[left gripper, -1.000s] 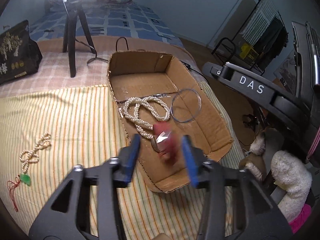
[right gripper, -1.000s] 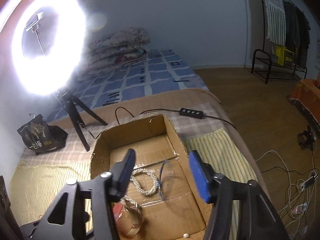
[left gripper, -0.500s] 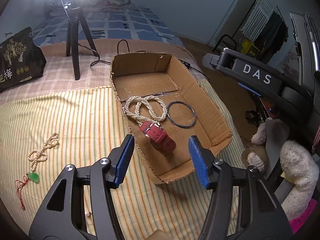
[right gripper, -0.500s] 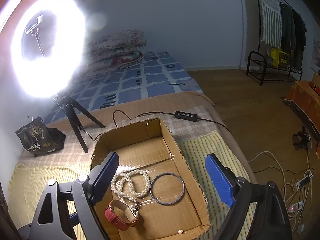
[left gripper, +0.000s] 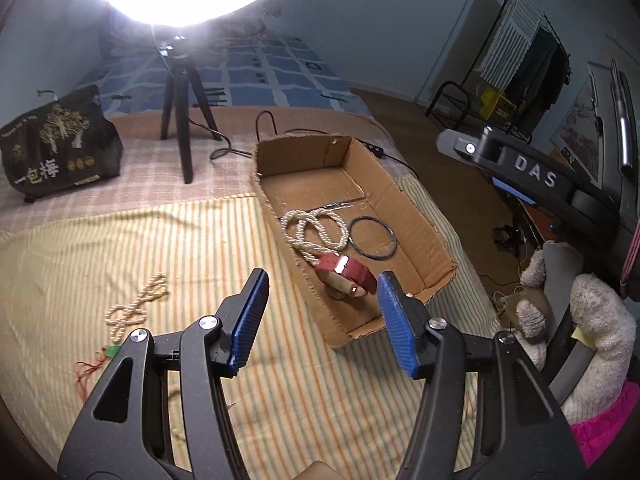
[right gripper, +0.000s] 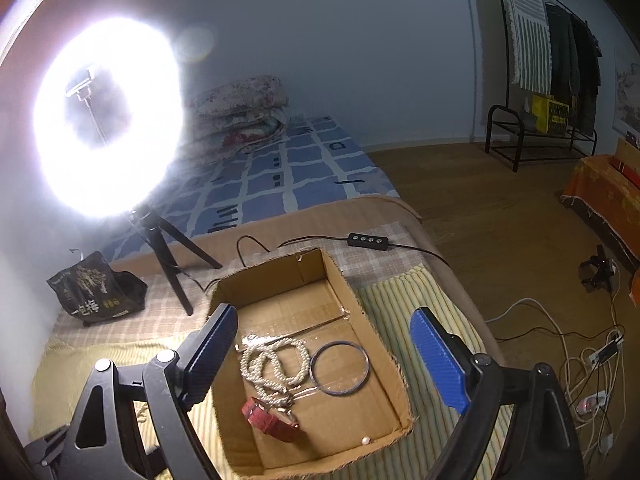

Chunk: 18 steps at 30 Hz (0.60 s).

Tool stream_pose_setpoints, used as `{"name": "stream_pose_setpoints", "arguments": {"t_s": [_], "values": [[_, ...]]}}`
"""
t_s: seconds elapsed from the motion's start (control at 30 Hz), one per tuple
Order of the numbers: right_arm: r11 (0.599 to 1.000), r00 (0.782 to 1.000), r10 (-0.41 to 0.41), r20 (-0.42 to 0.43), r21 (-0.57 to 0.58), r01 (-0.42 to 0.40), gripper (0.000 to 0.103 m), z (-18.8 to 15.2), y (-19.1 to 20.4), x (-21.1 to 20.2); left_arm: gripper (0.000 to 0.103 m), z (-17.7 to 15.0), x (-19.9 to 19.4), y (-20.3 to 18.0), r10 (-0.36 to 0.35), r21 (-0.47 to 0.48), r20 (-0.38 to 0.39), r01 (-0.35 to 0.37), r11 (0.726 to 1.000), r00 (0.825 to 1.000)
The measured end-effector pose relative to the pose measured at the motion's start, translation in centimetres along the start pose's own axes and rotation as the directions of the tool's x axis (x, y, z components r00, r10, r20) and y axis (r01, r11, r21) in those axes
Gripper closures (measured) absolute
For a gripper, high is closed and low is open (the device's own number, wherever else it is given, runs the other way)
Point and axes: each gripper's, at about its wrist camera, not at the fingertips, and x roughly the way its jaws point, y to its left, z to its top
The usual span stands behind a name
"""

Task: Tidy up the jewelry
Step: 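Move the left tool to the jade pendant while the right tool approaches the pearl stud earring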

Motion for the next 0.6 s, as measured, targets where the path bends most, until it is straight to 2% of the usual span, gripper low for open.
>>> {"name": "stream_pose_setpoints", "arguments": {"t_s": [0.33, 0.6], "values": [[0.999, 1.0, 0.014, 0.007, -0.042, -0.014, 0.013, -1.9, 1.0, -3.6, 0.045, -0.1, -4.2, 4.2, 0.062, 0.022, 0.043, -0.063, 0.998, 0.997], [0.991, 0.995, 0.098, -0.01, -0.09, -0.098, 0.013, -4.7, 3.8, -6.1, 0.045, -0.7, -6.6, 9.5, 0.122, 0.002, 0.061, -0.122, 0.992, 0.991]]}}
